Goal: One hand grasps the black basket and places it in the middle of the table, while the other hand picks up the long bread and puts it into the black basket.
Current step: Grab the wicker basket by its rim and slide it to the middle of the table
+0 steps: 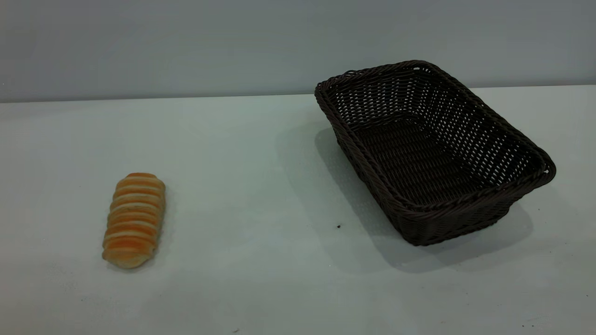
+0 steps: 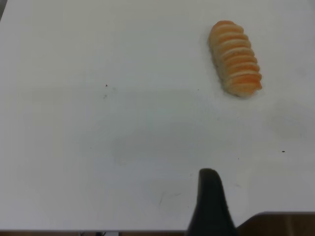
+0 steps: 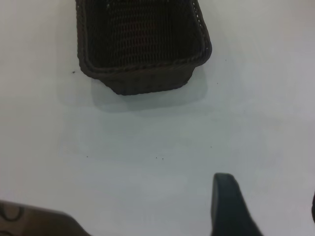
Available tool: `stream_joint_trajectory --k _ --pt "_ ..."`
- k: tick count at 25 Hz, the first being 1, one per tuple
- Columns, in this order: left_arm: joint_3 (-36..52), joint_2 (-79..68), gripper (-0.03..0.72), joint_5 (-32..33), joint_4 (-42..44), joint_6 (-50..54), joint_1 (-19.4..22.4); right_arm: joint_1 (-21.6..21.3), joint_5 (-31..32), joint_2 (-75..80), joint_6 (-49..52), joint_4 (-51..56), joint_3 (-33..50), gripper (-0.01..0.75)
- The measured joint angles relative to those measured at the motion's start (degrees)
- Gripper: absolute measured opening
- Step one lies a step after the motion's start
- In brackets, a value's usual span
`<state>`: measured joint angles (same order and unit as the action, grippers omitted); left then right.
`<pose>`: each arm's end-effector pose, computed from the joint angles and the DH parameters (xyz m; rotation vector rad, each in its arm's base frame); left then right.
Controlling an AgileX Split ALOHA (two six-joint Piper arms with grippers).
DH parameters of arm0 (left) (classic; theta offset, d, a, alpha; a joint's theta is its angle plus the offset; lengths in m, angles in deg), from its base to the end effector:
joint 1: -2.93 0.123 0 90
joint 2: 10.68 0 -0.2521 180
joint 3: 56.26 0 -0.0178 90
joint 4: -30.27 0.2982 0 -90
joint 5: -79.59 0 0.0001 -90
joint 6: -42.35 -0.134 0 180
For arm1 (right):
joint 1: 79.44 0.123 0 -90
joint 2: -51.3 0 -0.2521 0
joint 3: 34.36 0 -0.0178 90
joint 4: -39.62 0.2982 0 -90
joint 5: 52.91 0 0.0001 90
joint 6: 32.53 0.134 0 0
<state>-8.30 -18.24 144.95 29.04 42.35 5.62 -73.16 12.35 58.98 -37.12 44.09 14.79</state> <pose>0.1008 0.0021 0.2708 -0.0473 2.1090 0.0022 0.1016 0.0207 0.2638 -0.2087 2.1199 0.1121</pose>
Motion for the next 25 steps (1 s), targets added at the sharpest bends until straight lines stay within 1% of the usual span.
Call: stream_joint_trajectory --k 13,17,19,20,22,25 --pt "0.0 0.0 0.563 -0.6 -0.2 0.0 0.0 0.0 0.0 0.0 0.1 0.1 0.0 0.417" --pt "-0.4 -0.5 0.563 -1.1 0.0 0.0 0.0 0.0 -0.7 0.2 2.5 1.5 -0.1 0.417" --pt "-2.0 -3.2 0.563 -2.4 0.3 0.0 0.0 0.0 -1.7 2.7 3.0 2.5 -0.6 0.421" --pt "-2.9 -5.6 0.563 -3.5 0.3 0.0 0.0 0.0 -3.2 4.8 3.1 3.1 -0.8 0.431" --pt "-5.5 -11.7 0.563 -6.5 0.0 -1.1 0.0 0.0 -6.8 10.0 3.1 4.6 -1.8 0.46" --pt "-9.1 -21.7 0.563 -12.2 -1.8 -3.5 0.0 0.0 -9.9 20.4 3.1 7.2 -3.9 0.513"
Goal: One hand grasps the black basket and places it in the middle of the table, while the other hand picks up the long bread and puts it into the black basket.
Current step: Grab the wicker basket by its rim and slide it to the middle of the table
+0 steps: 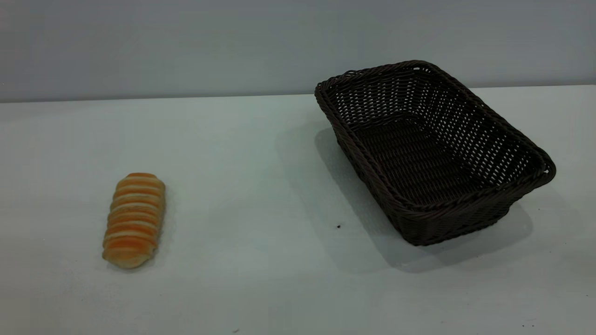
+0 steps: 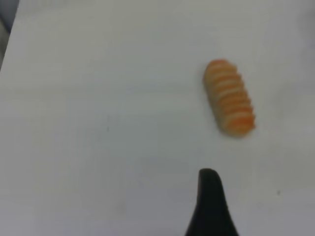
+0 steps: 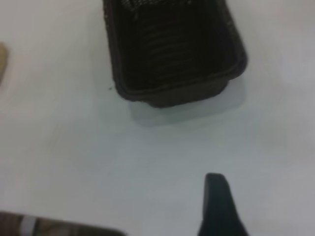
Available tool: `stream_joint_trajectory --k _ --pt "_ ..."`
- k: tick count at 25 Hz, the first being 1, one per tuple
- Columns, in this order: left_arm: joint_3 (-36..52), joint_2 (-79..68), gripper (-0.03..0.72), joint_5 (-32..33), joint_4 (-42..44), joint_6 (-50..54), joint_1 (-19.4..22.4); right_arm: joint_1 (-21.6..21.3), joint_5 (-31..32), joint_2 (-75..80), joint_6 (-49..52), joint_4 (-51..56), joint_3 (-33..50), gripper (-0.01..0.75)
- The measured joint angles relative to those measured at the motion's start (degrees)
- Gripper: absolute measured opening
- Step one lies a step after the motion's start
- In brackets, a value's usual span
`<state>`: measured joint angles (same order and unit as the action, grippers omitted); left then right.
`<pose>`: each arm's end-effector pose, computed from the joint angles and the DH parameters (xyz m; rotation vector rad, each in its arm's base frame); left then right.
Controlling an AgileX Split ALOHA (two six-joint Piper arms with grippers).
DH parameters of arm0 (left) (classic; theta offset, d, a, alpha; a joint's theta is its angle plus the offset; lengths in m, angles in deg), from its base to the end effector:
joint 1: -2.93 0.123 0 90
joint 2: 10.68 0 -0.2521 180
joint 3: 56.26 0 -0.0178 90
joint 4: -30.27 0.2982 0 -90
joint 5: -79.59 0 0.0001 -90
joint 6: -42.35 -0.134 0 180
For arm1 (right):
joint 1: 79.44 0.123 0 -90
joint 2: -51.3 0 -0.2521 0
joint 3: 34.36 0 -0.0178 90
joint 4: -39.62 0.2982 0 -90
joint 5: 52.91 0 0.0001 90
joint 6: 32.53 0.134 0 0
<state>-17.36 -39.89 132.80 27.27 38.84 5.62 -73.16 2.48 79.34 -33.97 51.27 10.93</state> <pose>0.1645 0.0021 0.3041 0.0069 2.1162 0.0014 0.1585 0.0399 0.2624 -0.1115 2.2396 0.2958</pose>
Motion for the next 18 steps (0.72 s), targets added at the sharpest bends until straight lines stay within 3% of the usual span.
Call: stream_joint_trajectory --k 7,18 --pt "-3.2 -18.2 0.563 -8.0 -7.2 -8.6 0.0 0.0 -8.6 28.2 -4.7 12.8 -2.6 0.546" --pt "-3.2 -23.6 0.563 -9.3 -12.2 -11.6 0.0 0.0 -19.0 71.0 -9.0 35.2 -10.8 0.548"
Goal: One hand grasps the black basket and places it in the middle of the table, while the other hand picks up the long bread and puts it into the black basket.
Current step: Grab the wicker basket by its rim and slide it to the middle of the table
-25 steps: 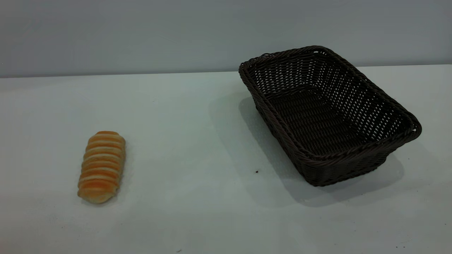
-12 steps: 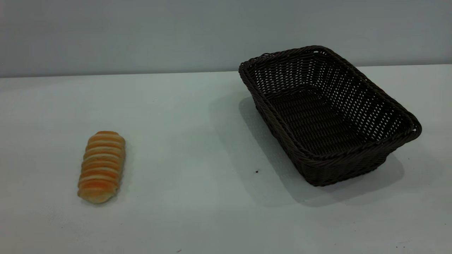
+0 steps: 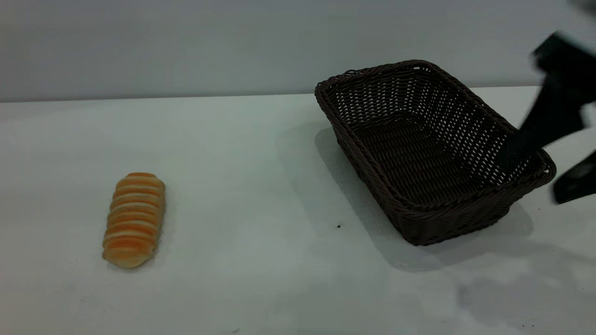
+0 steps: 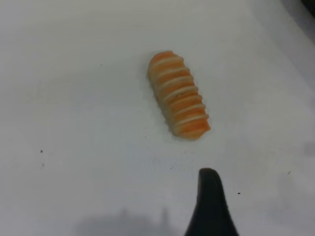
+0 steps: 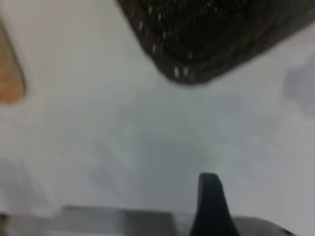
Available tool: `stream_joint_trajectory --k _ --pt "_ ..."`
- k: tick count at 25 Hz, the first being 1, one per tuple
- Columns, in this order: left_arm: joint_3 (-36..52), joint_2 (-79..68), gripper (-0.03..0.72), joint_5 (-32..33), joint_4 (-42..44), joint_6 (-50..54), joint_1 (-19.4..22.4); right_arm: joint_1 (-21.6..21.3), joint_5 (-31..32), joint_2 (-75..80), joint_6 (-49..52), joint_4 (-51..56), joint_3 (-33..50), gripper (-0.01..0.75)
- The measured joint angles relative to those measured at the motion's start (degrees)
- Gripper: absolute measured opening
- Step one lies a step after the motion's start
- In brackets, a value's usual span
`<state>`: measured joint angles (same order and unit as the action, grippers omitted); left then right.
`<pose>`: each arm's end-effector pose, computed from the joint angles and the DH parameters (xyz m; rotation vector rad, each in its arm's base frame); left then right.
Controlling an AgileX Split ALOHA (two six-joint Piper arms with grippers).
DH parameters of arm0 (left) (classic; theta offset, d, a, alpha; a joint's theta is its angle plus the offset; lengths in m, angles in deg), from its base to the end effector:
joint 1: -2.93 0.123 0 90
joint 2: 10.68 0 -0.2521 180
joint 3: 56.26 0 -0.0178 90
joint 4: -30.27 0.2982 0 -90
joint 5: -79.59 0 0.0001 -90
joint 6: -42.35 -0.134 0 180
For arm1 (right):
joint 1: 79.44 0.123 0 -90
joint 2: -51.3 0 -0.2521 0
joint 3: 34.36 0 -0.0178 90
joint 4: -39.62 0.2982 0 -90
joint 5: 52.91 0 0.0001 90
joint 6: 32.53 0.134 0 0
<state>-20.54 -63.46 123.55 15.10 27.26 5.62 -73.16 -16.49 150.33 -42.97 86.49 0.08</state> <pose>0.2447 -0.0129 0.2621 0.1213 2.2807 -0.1482 0.3008 0.0916 0.0661 0.4814 2.8169 0.7738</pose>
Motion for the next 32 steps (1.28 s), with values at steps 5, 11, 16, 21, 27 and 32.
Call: stream_joint_trajectory --k 5,11,16,21,27,32 --pt "0.0 0.0 0.563 -0.2 0.0 -0.1 0.0 0.0 -4.6 10.1 -2.7 11.9 -2.0 0.548" --pt "0.0 0.0 0.563 -1.2 -0.1 -0.1 0.0 0.0 -8.7 18.5 -8.4 27.4 -4.2 0.548" --pt "0.0 0.0 0.563 -1.5 -0.1 -0.1 0.0 0.0 -13.3 25.4 -8.4 35.9 -5.3 0.536" --pt "0.0 0.0 0.563 -1.5 -0.1 -0.2 0.0 0.0 -15.7 29.8 -8.4 45.6 -5.3 0.472" --pt "0.0 0.0 0.563 -1.5 -0.2 -0.2 0.0 0.1 -16.0 30.0 -9.1 49.1 -5.5 0.195" --pt "0.0 0.0 0.563 -1.7 -0.2 -0.3 0.0 0.1 -15.8 30.0 -9.2 49.8 -5.5 0.096"
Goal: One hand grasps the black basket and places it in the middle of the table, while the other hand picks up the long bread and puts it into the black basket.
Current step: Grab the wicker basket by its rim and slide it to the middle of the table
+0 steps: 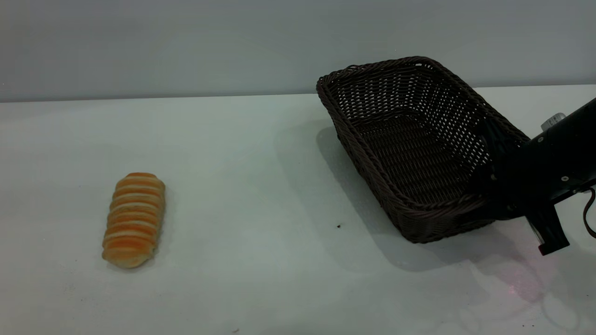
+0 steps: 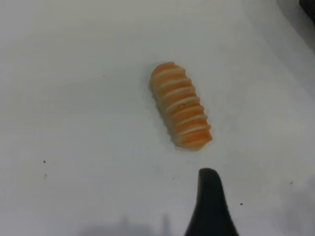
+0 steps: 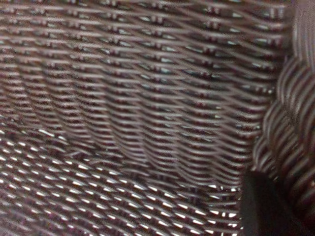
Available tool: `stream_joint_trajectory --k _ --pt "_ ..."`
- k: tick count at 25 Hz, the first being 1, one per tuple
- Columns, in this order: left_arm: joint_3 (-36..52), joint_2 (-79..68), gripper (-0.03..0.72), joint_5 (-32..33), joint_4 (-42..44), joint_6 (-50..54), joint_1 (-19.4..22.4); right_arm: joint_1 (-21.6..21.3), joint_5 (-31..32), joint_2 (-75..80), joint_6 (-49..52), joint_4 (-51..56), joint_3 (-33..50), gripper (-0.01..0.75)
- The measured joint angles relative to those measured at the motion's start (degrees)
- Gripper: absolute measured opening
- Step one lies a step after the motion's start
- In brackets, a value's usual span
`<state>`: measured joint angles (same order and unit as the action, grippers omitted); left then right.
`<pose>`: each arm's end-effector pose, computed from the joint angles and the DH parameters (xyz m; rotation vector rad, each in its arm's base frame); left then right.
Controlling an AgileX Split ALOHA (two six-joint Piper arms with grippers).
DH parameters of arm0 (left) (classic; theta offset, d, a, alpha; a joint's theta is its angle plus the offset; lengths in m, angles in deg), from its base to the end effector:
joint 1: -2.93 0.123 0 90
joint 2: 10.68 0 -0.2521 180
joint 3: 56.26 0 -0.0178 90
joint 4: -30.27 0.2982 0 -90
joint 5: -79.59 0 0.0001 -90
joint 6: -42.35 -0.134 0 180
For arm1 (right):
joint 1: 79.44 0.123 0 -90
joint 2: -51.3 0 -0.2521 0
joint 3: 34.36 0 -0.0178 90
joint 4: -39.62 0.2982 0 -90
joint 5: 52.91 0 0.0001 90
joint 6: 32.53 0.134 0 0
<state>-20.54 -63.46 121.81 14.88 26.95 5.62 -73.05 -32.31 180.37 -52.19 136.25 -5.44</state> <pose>0.2474 -0.0123 0.2651 0.1184 2.2509 -0.1415 0.3319 0.0844 -0.0653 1.6183 2.4664 0.8232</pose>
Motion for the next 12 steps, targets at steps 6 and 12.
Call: stream_joint_trajectory --k 6,12 --pt "0.0 0.0 0.563 0.0 -0.1 0.0 0.0 -0.1 2.1 0.0 -1.5 -6.3 -1.3 0.096" --pt "0.0 0.0 0.563 0.1 -0.1 0.0 0.0 -0.1 14.0 -0.2 2.0 -34.7 -13.0 0.096"
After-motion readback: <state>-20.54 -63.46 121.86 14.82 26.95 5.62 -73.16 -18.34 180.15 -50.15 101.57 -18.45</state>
